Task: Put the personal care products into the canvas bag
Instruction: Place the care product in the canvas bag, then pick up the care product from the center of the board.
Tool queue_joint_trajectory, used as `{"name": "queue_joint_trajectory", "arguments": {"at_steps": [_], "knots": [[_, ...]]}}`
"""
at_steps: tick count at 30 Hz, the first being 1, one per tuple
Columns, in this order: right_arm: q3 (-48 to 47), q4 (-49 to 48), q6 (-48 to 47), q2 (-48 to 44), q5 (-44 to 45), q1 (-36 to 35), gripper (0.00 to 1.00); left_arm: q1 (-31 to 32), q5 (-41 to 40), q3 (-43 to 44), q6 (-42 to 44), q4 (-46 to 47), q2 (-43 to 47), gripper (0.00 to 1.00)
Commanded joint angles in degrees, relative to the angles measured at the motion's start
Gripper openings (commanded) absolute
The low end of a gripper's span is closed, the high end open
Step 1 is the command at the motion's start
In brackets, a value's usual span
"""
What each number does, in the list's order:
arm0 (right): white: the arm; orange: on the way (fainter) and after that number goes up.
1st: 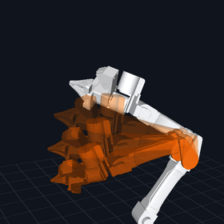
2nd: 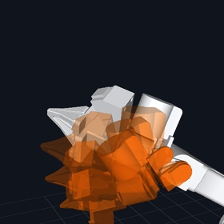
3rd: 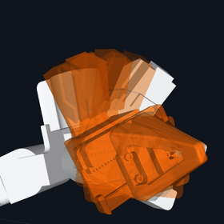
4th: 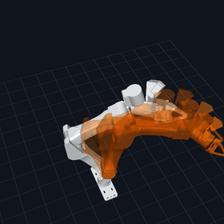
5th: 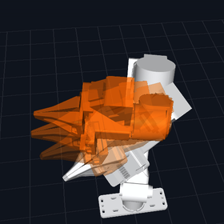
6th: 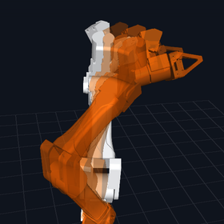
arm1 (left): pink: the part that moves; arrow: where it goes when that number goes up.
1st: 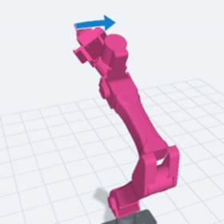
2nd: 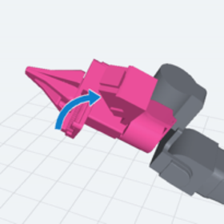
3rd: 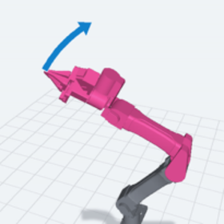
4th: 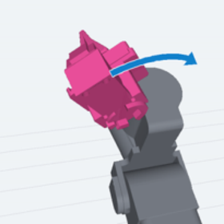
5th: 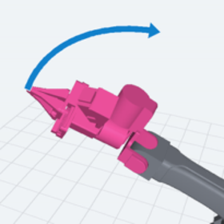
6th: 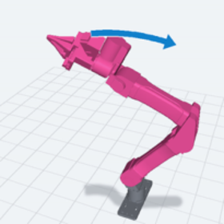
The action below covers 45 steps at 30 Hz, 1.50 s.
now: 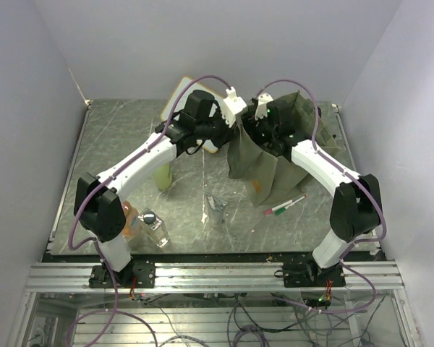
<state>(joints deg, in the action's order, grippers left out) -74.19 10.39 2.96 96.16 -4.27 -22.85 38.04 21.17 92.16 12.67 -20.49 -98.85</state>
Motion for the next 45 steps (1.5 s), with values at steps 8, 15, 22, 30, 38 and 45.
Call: {"name": "queue_joint_trajectory", "arguments": {"at_steps": [8, 15, 22, 30, 38, 45], "knots": [[-5.20, -0.11, -3.72, -2.28, -0.04, -0.54, 0.82, 0.19, -0.32, -0.67, 1.33, 1.64, 1.81, 0.16], [-6.68, 1.28, -6.27, -4.44, 1.32, -0.50, 0.83, 0.21, -0.21, -1.02, 1.46, 1.93, 2.30, 0.21], [-7.20, 1.69, -8.85, -8.16, 5.03, -0.38, 0.84, 0.20, -0.02, -1.05, 1.81, 1.98, 2.91, 0.24], [-6.48, 1.47, -10.43, -12.84, 6.91, 0.63, 0.84, 0.17, 0.11, -1.06, 2.01, 1.79, 4.06, 0.27], [-8.76, 4.21, -14.40, -16.28, 2.28, 1.27, 0.85, 0.14, 0.48, -1.29, 4.55, -0.94, 7.57, 0.51], [-14.57, 13.97, -20.04, -16.65, -9.48, 1.27, 0.85, 0.10, -1.61, -0.86, 13.17, -9.77, 11.69, 0.65]]}}
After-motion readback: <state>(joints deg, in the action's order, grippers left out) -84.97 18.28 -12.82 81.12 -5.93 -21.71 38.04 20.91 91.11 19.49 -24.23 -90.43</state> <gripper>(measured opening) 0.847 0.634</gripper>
